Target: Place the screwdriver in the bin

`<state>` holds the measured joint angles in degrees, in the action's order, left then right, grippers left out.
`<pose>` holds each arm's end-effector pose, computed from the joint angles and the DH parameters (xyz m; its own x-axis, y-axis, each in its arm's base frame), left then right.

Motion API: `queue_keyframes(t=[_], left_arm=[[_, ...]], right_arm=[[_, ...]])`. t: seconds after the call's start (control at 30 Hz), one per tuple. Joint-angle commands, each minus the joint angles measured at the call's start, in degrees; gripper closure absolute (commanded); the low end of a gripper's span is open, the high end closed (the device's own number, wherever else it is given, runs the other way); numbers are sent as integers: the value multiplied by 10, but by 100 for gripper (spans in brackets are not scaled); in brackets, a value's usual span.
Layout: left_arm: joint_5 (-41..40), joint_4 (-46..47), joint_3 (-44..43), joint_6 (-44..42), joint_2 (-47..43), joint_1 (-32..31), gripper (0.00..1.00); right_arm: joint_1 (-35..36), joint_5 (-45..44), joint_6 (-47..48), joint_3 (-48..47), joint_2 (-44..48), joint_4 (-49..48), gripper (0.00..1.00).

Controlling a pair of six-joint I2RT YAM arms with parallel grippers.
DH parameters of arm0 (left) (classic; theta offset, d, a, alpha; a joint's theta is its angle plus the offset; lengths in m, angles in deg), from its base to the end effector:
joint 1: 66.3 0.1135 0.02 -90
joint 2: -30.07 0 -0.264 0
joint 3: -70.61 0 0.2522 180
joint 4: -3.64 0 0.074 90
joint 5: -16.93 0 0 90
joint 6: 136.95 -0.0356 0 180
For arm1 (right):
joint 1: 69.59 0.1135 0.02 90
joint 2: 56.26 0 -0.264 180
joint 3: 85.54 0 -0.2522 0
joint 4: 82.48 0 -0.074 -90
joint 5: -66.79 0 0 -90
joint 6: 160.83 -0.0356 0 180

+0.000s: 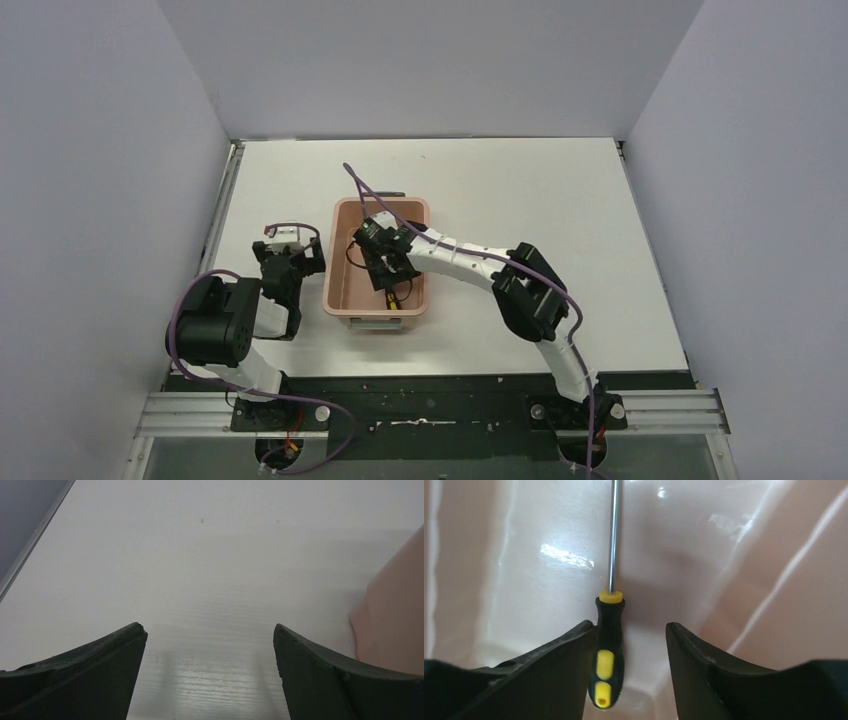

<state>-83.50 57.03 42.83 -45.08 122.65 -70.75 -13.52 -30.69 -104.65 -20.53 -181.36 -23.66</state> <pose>0.2459 -0.0127 0.1275 -0.1938 -0.0171 -0.9809 -0.1070 0.9943 0.0038 0.2603 0.3786 0.1832 -0.8761 -0.3136 -0.3663 -0.3719 0.9230 0.0992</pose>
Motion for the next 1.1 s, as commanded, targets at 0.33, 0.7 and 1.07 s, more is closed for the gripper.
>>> queue_keyframes(t=[0.33, 0.7, 1.07], left_arm=[[5, 23, -5, -4, -3, 1, 3], [6, 23, -5, -3, -3, 1, 3], [6, 23, -5, -3, -4, 1, 3]], right_arm=[[29, -107, 102, -37, 217, -88, 0], [-91, -91, 231, 266, 445, -325, 0], [-333, -22, 284, 714, 621, -672, 0]])
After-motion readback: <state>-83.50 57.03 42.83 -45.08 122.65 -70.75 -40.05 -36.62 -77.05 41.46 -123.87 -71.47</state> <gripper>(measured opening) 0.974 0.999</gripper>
